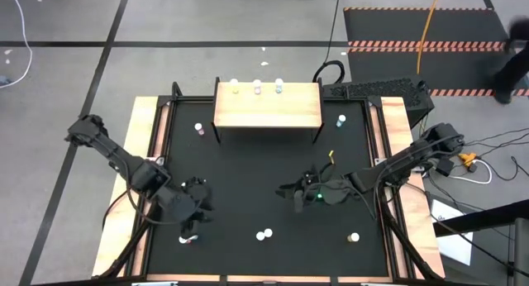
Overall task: Pick and place medicine bottles onto shelf by color
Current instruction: Put the top left orange pill bottle on the shelf
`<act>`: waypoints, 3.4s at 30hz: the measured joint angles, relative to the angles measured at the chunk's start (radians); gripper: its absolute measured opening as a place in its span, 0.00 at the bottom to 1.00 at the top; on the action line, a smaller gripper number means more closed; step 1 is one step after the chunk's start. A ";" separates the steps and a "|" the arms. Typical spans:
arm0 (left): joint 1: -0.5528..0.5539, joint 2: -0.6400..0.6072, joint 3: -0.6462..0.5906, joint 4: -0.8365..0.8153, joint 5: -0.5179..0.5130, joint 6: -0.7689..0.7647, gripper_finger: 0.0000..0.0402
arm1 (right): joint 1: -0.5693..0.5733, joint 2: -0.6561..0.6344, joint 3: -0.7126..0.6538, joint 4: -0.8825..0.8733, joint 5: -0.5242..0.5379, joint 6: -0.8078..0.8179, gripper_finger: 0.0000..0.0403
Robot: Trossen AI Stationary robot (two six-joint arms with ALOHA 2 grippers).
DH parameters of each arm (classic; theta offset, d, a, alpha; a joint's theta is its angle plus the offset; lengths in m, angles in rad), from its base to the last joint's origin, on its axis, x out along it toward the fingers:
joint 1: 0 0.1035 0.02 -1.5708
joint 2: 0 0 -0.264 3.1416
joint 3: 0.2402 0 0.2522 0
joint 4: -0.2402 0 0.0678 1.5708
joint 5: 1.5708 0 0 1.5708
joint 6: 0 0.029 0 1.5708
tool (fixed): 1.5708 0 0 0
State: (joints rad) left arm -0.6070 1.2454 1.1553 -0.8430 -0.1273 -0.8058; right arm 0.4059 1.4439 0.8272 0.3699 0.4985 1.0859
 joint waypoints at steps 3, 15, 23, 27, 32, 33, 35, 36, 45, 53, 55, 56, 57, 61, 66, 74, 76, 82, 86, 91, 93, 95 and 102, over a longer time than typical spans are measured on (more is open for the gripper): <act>-0.033 0.013 0.000 -0.081 -0.036 -0.067 0.42 | 0.001 0.001 0.000 0.041 0.008 -0.032 0.41; -0.030 0.025 0.000 0.050 -0.239 -0.079 0.42 | 0.059 -0.022 0.000 -0.255 0.046 0.136 0.41; -0.003 0.093 0.000 0.359 -0.465 0.002 0.42 | 0.146 -0.158 0.000 -0.347 0.133 0.072 0.41; 0.009 0.188 0.000 0.505 -0.428 0.026 0.42 | 0.168 -0.235 0.000 -0.464 0.156 0.056 0.41; 0.017 0.235 -0.002 0.585 -0.376 -0.092 0.42 | 0.191 -0.307 0.000 -0.594 0.154 0.038 0.41; 0.024 0.230 -0.002 0.586 -0.368 -0.117 0.42 | 0.197 -0.321 0.000 -0.601 0.155 0.019 0.41; 0.036 0.196 -0.002 0.569 -0.356 -0.141 0.42 | 0.209 -0.344 0.000 -0.605 0.155 -0.030 0.41; 0.039 0.170 -0.002 0.568 -0.354 -0.142 0.42 | 0.216 -0.352 0.002 -0.611 0.155 -0.055 0.41; 0.007 0.092 0.000 0.571 -0.440 0.036 0.42 | 0.272 -0.270 0.228 -0.889 0.156 -0.256 0.41; 0.064 0.169 -0.002 0.690 -0.468 0.079 0.42 | 0.339 -0.172 0.328 -1.266 0.073 -0.070 0.41; 0.086 0.149 -0.002 0.706 -0.464 0.064 0.42 | 0.345 -0.172 0.328 -1.344 0.027 0.019 0.41; 0.099 0.133 -0.002 0.714 -0.463 0.070 0.42 | 0.345 -0.173 0.328 -1.378 0.008 0.055 0.41; 0.114 0.114 -0.002 0.731 -0.461 0.086 0.42 | 0.345 -0.174 0.328 -1.406 -0.005 0.085 0.41; 0.172 0.061 0.000 0.778 -0.428 0.126 0.42 | 0.342 -0.190 0.328 -1.490 -0.009 0.152 0.41; 0.210 0.056 0.000 1.001 -0.372 0.231 0.42 | 0.314 -0.211 0.328 -1.565 -0.004 0.233 0.41; 0.225 0.080 -0.001 0.875 -0.284 0.288 0.42 | 0.270 -0.214 0.266 -1.548 0.054 0.225 0.41; 0.236 0.086 0.000 0.854 -0.268 0.284 0.42 | 0.252 -0.214 0.224 -1.480 0.110 0.209 0.41; 0.301 0.036 0.032 0.684 -0.236 0.277 0.42 | 0.178 -0.214 0.127 -1.176 0.098 0.101 0.41; 0.370 -0.042 0.114 0.418 -0.237 0.234 0.42 | 0.129 -0.213 0.102 -1.005 0.049 -0.030 0.41; 0.408 -0.125 0.151 0.204 -0.235 0.266 0.42 | 0.075 -0.213 0.098 -0.900 0.054 -0.159 0.41; 0.404 -0.156 0.147 0.169 -0.236 0.253 0.42 | 0.051 -0.213 0.098 -0.869 0.055 -0.194 0.41; 0.388 -0.183 0.140 0.113 -0.239 0.224 0.42 | 0.027 -0.214 0.090 -0.808 0.056 -0.240 0.41; 0.250 -0.219 0.055 0.033 -0.280 0.138 0.42 | -0.012 -0.213 -0.076 -0.330 0.049 -0.348 0.41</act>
State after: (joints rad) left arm -0.3572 1.0263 1.2105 -0.8102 -0.4068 -0.6680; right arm 0.3943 1.2304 0.7509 0.0400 0.5476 0.7383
